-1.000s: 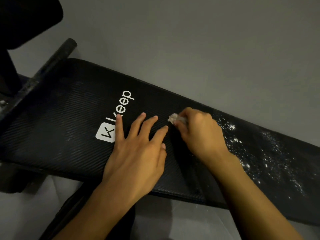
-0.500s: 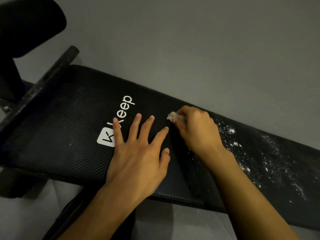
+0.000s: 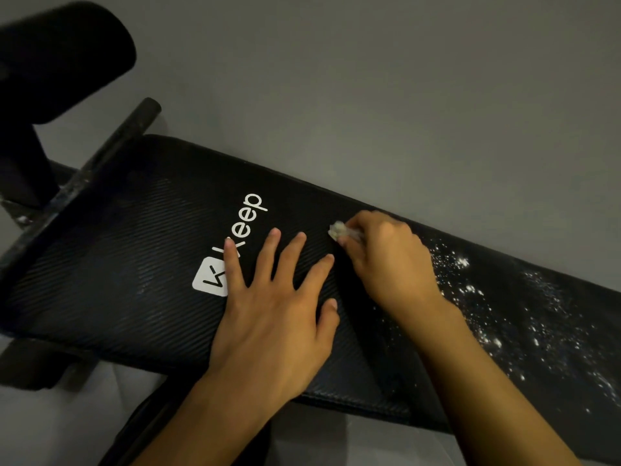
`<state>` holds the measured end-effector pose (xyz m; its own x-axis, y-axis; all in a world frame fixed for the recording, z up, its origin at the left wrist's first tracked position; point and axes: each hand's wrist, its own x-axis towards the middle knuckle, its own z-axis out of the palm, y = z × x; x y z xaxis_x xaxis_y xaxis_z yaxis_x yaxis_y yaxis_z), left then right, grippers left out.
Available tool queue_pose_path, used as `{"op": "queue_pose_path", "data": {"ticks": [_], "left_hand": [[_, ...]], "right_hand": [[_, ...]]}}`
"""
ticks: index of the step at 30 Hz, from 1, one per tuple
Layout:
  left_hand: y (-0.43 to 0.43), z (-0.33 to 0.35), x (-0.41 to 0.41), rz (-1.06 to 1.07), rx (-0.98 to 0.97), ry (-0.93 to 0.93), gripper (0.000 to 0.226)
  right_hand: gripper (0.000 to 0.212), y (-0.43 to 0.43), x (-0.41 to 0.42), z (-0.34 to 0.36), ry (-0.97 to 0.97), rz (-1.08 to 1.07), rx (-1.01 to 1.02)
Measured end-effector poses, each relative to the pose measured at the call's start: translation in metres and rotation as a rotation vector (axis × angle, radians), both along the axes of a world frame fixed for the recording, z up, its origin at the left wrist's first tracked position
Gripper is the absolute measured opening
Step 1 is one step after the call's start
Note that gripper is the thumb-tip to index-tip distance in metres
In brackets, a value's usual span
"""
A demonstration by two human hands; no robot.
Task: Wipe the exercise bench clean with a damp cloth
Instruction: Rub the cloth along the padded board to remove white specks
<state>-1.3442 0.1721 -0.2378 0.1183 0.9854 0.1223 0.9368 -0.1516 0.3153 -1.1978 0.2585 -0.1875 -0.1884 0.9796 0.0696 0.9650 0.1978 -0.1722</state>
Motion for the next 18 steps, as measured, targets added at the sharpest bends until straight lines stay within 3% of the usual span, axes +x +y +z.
{"op": "queue_pose_path", "data": {"ticks": [3,11,18], "left_hand": [[0.001,0.001,0.001,0.012,-0.002,-0.007,0.060],[-0.001,0.001,-0.001,-0.012,-0.016,0.014,0.060],[0.000,0.002,-0.002,-0.009,-0.009,0.000,0.057]], "right_hand": [[0.024,-0.010,0.007,0.004,0.031,0.049,-0.051],[0.027,0.060,-0.003,0.001,-0.029,-0.081,0.002],[0.021,-0.046,0.015,0.010,-0.051,0.077,-0.062]]}}
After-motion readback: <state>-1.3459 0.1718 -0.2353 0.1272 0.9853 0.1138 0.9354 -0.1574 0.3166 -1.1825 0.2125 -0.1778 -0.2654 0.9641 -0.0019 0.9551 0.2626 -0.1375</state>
